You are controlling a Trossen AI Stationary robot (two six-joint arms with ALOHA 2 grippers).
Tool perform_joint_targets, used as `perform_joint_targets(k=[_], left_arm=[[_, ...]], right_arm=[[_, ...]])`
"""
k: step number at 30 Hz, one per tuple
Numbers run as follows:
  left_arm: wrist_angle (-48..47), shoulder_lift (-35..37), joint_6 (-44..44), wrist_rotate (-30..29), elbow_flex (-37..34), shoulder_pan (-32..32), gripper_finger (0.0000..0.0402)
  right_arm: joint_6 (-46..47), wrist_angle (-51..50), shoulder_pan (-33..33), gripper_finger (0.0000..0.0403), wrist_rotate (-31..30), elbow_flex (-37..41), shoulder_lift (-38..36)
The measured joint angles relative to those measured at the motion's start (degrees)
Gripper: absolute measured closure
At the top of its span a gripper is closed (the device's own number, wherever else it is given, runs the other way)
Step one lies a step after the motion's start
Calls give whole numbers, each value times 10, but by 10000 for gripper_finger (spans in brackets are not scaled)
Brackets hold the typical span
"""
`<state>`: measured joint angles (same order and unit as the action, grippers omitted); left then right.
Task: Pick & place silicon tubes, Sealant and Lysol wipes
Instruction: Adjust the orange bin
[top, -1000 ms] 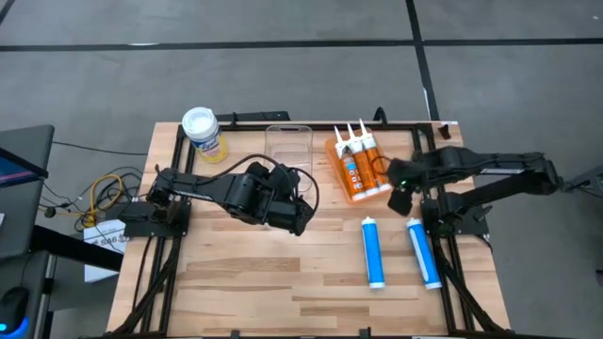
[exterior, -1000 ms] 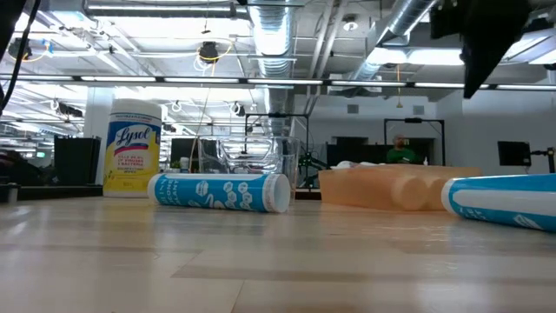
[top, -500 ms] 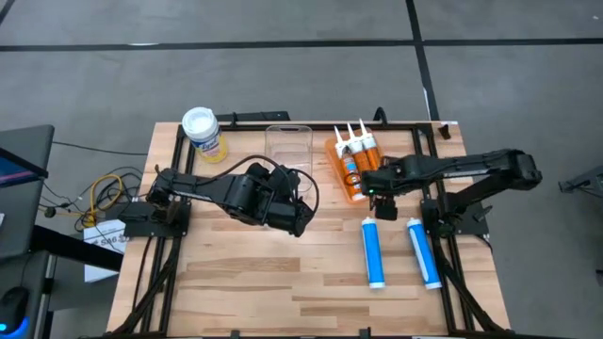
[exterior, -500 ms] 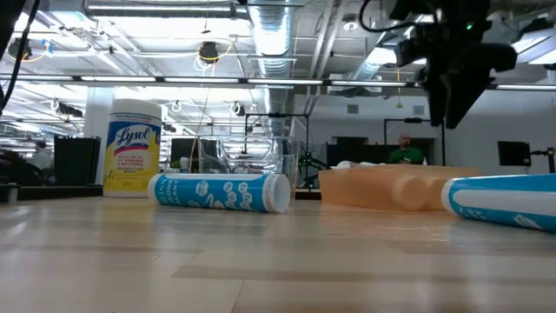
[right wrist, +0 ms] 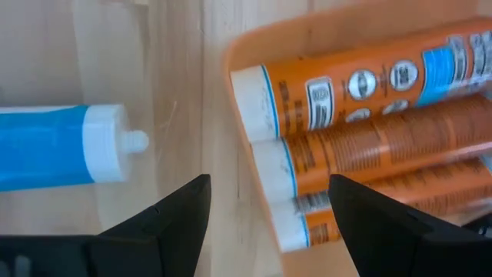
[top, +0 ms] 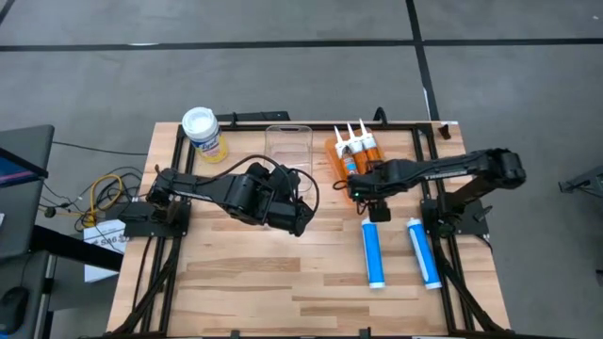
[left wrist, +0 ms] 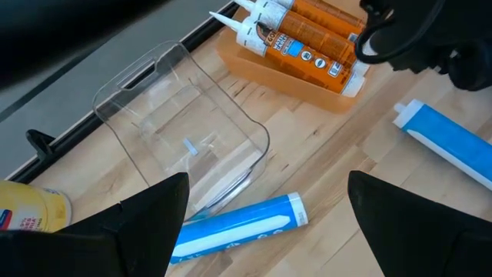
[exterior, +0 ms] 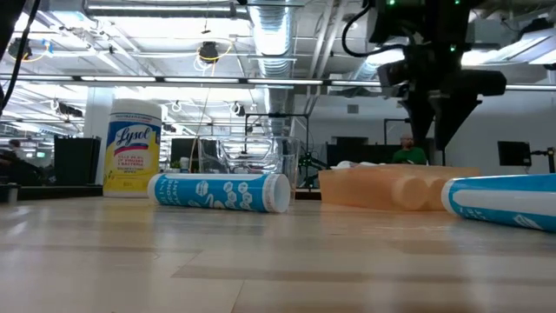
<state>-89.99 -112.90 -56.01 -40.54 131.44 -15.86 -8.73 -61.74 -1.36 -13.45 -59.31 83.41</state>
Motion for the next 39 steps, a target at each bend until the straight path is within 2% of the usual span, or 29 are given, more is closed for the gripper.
perform_joint_targets(k=[11, 24, 31, 39], left_arm=[[0, 0, 0, 0, 0, 0, 53], [0, 0, 4, 0, 0, 0, 53], [1, 0, 4, -1, 0, 0, 53], [1, 0, 4, -1, 0, 0, 53]], right_arm=[[-47, 41, -3, 147, 2, 27, 25], [-53, 103, -3, 155, 2, 80, 25], [-53, 134, -3, 211, 2, 105, 24], [-36, 156, -4, 309, 0, 119, 24]])
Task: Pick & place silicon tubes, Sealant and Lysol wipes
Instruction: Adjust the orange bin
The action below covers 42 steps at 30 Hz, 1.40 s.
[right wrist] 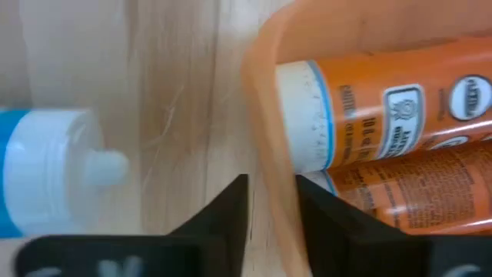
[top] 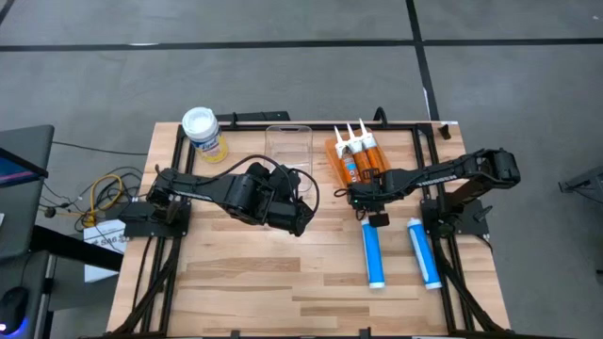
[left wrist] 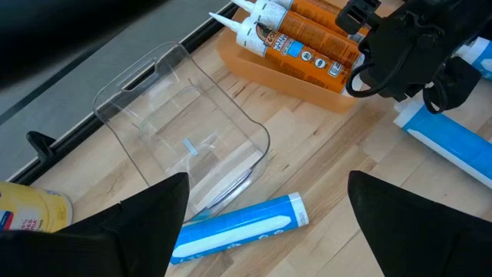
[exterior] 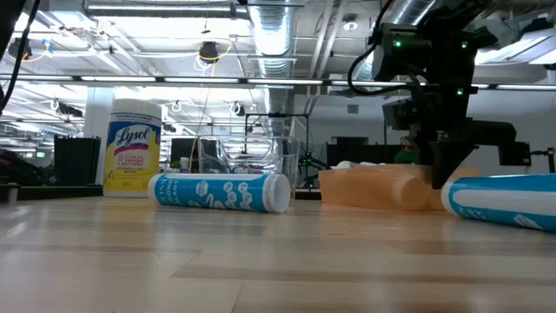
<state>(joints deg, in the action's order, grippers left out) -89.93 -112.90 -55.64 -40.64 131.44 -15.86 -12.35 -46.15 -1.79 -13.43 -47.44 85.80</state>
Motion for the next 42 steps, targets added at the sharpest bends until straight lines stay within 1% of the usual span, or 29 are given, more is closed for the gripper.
perform_joint_targets(k=[3, 5, 6, 10, 16, 20, 32, 42], left_arm=[[0, 0, 0, 0, 0, 0, 53], [0, 0, 0, 0, 0, 0, 53], [0, 0, 0, 0, 0, 0, 53], [0, 0, -1, 0, 0, 0, 53], [0, 0, -1, 0, 0, 0, 53], [0, 0, -1, 0, 0, 0, 53], [0, 0, 5, 0, 0, 0, 53], [0, 0, 7, 0, 0, 0, 53]], right_arm=[[19, 5, -7, 355, 0, 0, 0], [30, 4, -13, 386, 11, 0, 0], [34, 4, -17, 393, 16, 0, 0], [75, 7, -34, 390, 28, -1, -1], [138, 5, -55, 400, 29, -1, -1], [155, 4, -64, 401, 31, -1, -1], [143, 4, -60, 402, 40, -1, -1], [119, -2, -27, 403, 54, -1, -1]])
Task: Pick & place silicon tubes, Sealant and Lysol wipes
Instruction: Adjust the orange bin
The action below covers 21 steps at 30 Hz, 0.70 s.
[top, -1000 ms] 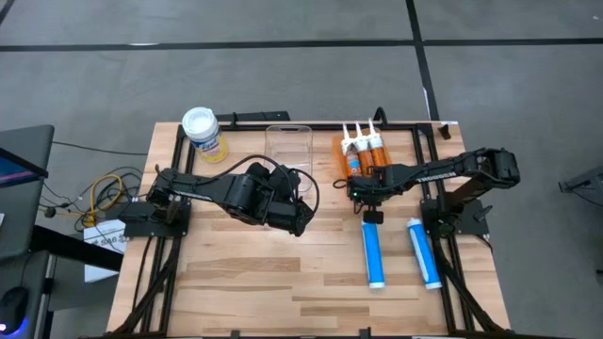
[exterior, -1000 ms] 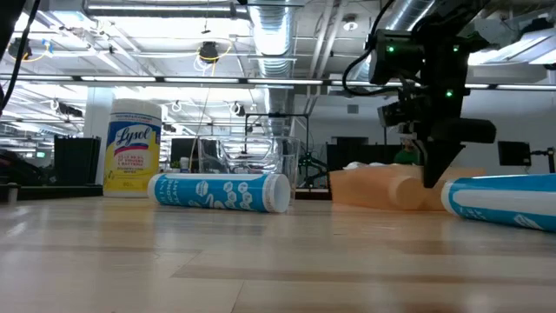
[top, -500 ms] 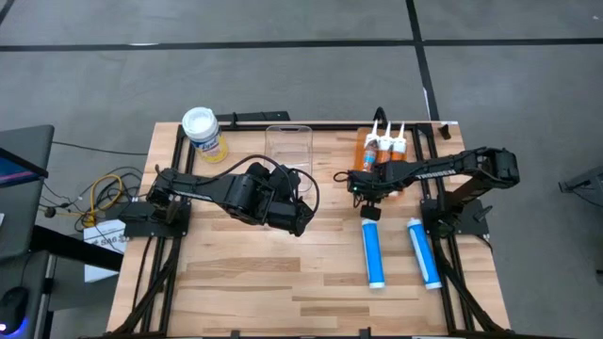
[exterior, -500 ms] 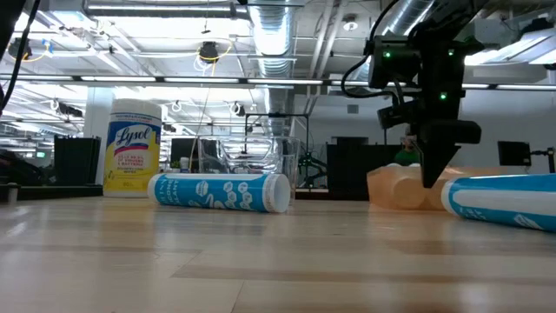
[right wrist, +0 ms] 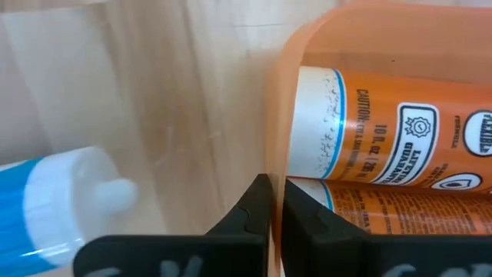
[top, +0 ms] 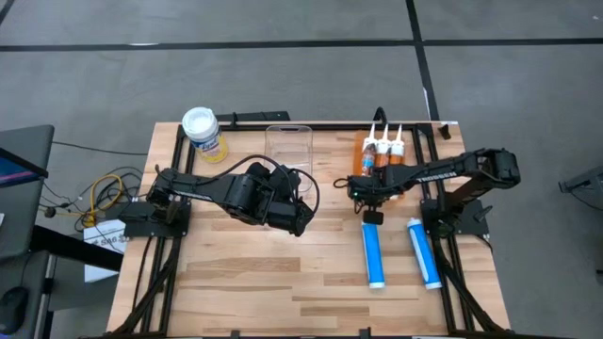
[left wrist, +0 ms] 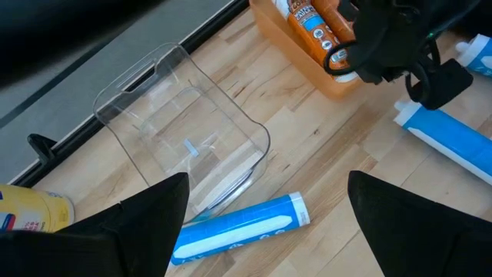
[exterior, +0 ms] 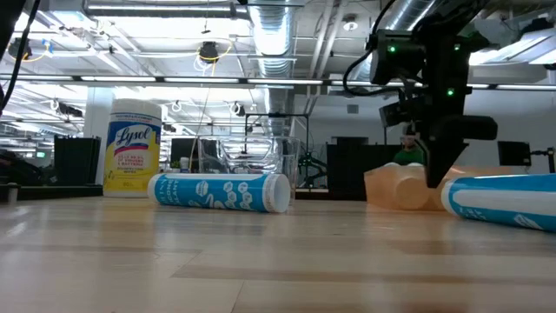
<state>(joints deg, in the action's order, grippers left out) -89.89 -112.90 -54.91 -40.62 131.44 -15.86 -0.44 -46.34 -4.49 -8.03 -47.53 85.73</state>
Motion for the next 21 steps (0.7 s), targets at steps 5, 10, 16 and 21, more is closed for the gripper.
perform_joint_targets(k=[5, 10, 16, 21], left_arm=[[0, 0, 0, 0, 0, 0, 53], [0, 0, 0, -2, 0, 0, 53], [0, 0, 0, -2, 0, 0, 53], [0, 0, 0, -2, 0, 0, 53]], right_arm=[[-11, -5, 14, 403, 4, 0, 0], [-16, -10, 14, 402, 7, -1, 0], [-16, -16, 14, 385, 14, 2, 2], [-17, -33, 14, 359, 34, -14, 2]])
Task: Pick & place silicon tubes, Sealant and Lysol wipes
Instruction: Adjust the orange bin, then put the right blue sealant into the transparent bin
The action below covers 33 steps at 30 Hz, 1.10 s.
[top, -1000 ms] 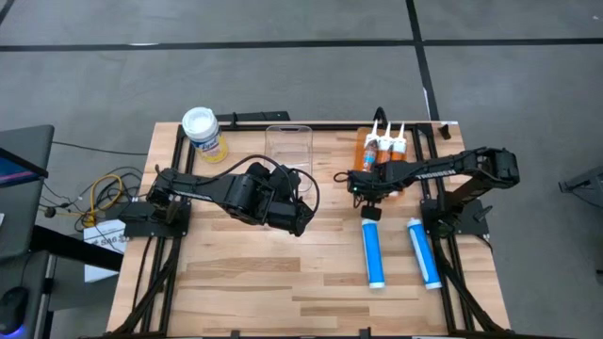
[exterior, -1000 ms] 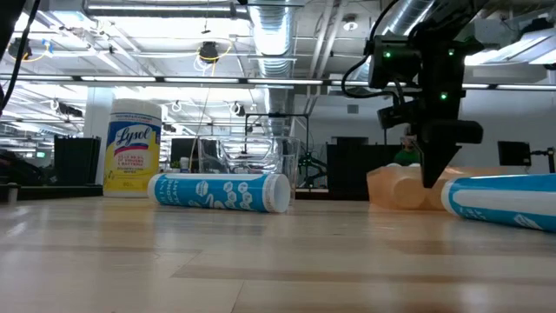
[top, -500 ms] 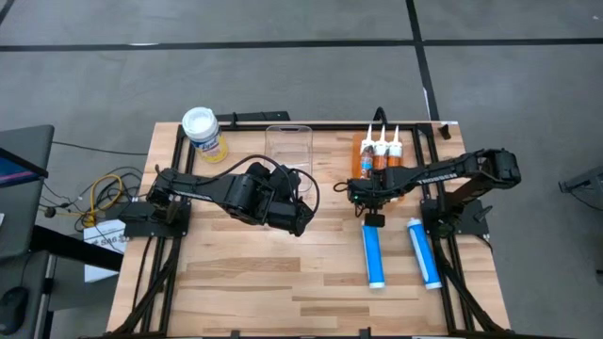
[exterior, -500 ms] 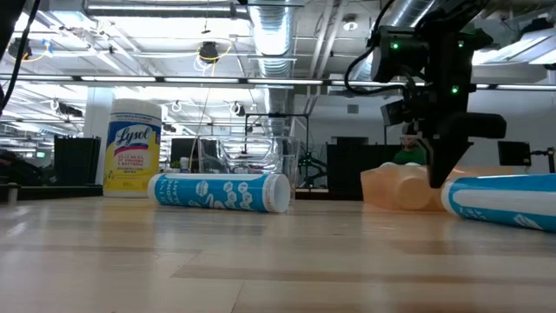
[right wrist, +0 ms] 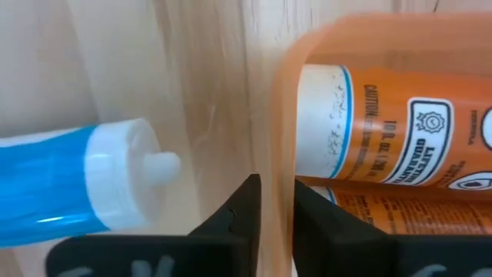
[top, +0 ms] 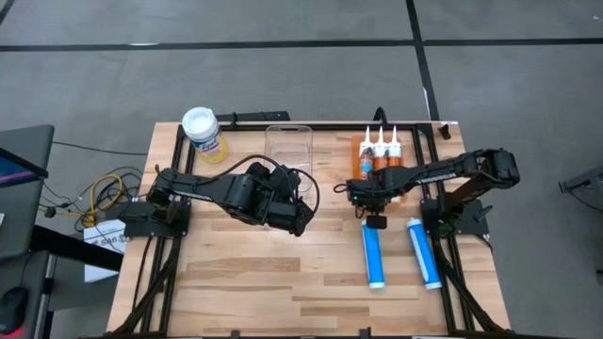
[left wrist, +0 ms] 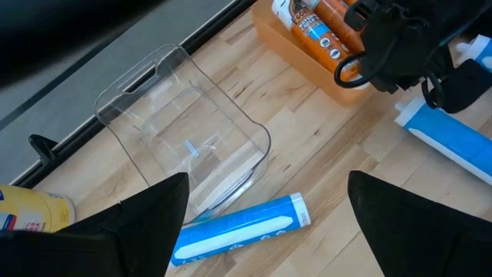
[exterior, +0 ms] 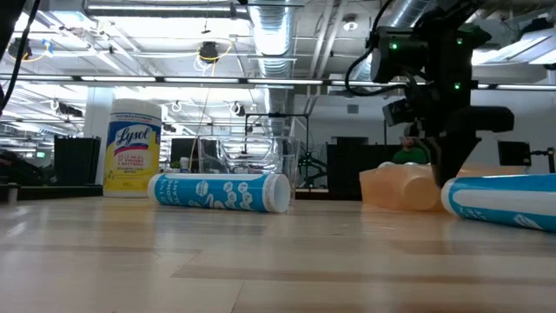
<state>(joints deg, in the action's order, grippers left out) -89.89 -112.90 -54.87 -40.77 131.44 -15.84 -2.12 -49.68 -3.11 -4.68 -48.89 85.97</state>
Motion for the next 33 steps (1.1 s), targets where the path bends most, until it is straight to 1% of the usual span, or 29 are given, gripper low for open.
perform_joint_targets(k=[5, 9, 16, 19, 21, 23, 25, 27, 29, 33], left_arm=[[0, 0, 0, 0, 0, 0, 53], [0, 0, 0, 0, 0, 0, 53], [0, 0, 0, -4, 0, 0, 53], [0, 0, 0, -10, 0, 0, 53], [0, 0, 2, -11, 0, 0, 53], [0, 0, 2, -11, 0, 0, 53], [0, 0, 2, -11, 0, 0, 53], [-1, 0, 4, -16, 0, 0, 53], [-1, 0, 4, -23, 0, 0, 53], [-1, 0, 10, -30, 0, 0, 53]], right_arm=[[0, -3, 0, 327, 7, -15, 0], [1, -32, 0, 291, 7, -29, -1], [8, -131, 1, 214, 4, -91, -1], [27, -196, 5, 190, 10, -122, -1], [43, -240, 10, 180, 26, -136, -5], [68, -276, 20, 174, 50, -137, -23], [103, -290, 32, 173, 77, -128, -46], [151, -309, 46, 175, 93, -115, -74], [212, -317, 61, 178, 112, -102, -105], [362, -315, 99, 186, 162, -58, -172]])
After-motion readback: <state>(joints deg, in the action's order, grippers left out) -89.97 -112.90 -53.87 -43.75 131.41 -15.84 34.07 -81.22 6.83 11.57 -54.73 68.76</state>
